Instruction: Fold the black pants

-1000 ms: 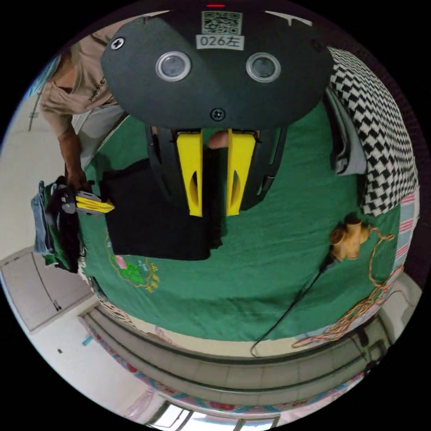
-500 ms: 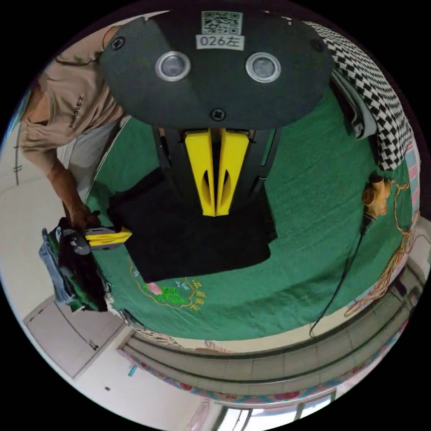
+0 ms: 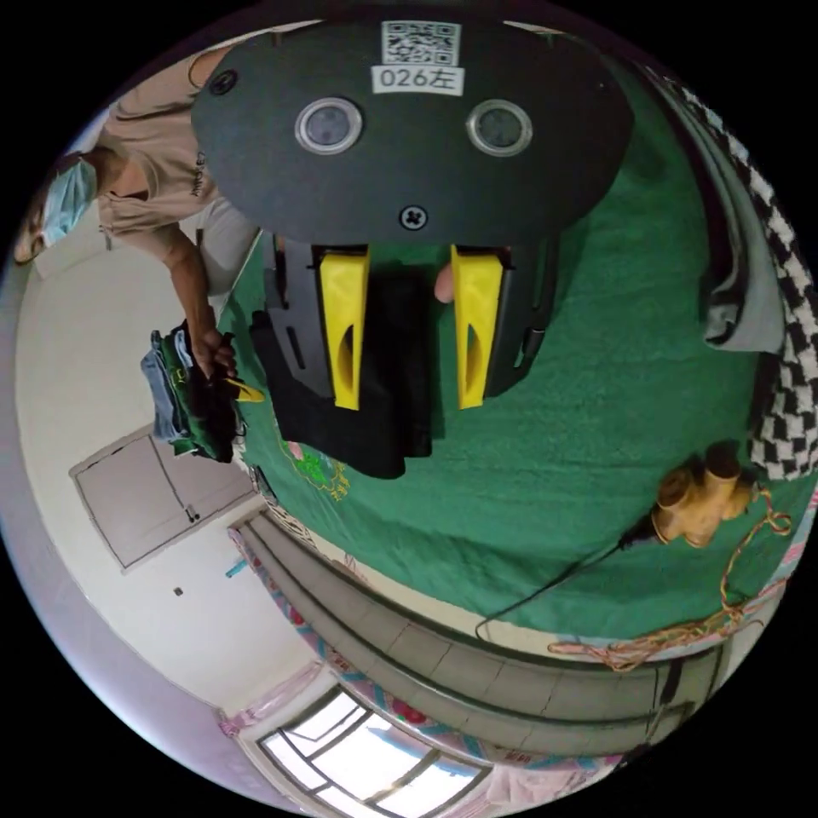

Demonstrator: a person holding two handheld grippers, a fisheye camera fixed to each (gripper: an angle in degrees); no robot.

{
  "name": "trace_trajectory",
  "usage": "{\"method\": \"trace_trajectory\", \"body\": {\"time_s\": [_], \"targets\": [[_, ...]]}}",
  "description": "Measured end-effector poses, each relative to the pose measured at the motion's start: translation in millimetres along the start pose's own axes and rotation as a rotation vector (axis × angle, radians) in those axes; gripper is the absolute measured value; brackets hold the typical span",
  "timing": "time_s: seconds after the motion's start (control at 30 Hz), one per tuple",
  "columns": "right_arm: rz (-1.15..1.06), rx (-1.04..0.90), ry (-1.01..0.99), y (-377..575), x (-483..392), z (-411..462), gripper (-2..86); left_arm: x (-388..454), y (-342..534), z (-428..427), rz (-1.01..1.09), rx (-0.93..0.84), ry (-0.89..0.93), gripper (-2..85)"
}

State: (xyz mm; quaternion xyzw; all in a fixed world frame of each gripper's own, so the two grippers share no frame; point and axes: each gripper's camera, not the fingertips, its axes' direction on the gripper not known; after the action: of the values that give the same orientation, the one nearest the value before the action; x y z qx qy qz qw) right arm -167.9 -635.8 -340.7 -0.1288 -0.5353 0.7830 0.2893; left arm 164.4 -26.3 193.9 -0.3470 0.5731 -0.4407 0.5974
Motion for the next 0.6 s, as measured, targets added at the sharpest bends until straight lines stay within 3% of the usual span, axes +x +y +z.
{"method": "trace_trajectory", "body": {"time_s": [0.13,0.47,0.6], "targets": [[0.072,-0.06,-0.138,-1.1,31.8,1.1,8.2,-7.8,-6.0,36.6,0.0,-0.123,0.156,17.6],[0.002,-0.086,-0.186,6.1,29.1,-2.4,2.1,21.5,-4.0,78.6,0.104,-0.16,-0.077,14.0],[-0.039,-0.11,-0.168,10.1,19.7,-37.6,0.0,28.9,3.4,98.5,0.135,-0.206,0.061,12.2]]}}
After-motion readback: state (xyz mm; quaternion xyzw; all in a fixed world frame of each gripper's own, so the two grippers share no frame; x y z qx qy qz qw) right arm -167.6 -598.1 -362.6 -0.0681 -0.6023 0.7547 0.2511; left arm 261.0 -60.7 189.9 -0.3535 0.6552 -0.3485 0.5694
